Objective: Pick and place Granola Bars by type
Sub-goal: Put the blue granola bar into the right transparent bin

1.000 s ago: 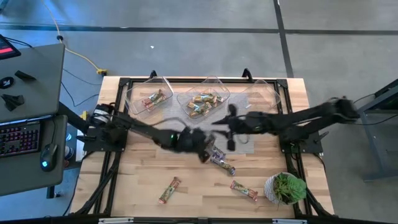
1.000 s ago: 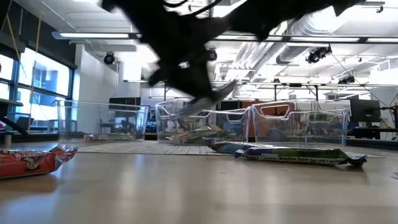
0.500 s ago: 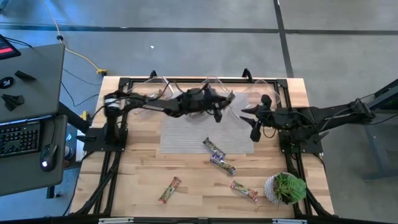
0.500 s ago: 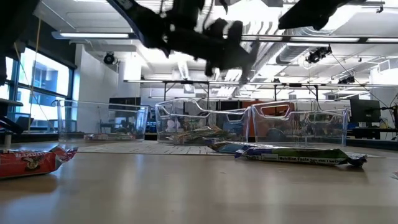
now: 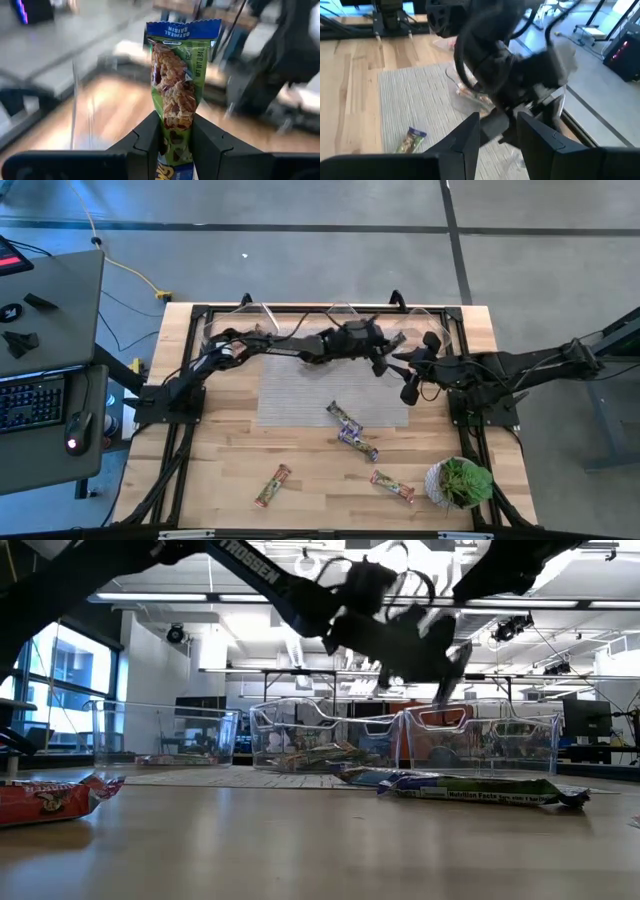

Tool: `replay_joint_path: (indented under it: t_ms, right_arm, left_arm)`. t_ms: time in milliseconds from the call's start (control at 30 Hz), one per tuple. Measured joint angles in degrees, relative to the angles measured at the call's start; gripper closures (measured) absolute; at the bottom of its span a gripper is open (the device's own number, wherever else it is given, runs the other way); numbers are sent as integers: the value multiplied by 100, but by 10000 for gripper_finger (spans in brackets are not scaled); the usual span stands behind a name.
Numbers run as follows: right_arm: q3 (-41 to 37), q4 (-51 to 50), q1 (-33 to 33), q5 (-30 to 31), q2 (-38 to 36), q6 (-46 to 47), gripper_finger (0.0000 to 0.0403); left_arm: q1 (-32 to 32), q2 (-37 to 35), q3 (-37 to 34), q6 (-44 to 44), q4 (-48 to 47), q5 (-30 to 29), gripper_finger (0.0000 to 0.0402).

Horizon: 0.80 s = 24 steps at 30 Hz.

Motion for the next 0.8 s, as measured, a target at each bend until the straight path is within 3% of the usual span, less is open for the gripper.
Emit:
replay_joint_path:
  t_ms: [400,667,800]
  right_arm:
    - [0,-188,0,-94,0,49,289]
    - [0,-333,-2,-355,0,327,289]
    - [0,-474,0,-408,0,459,289]
  left_arm:
    - [4,190,80,-128,-326,-185,308]
    - [2,184,80,-124,-410,-385,226]
    - [2,125,73,-82,-371,-394,207]
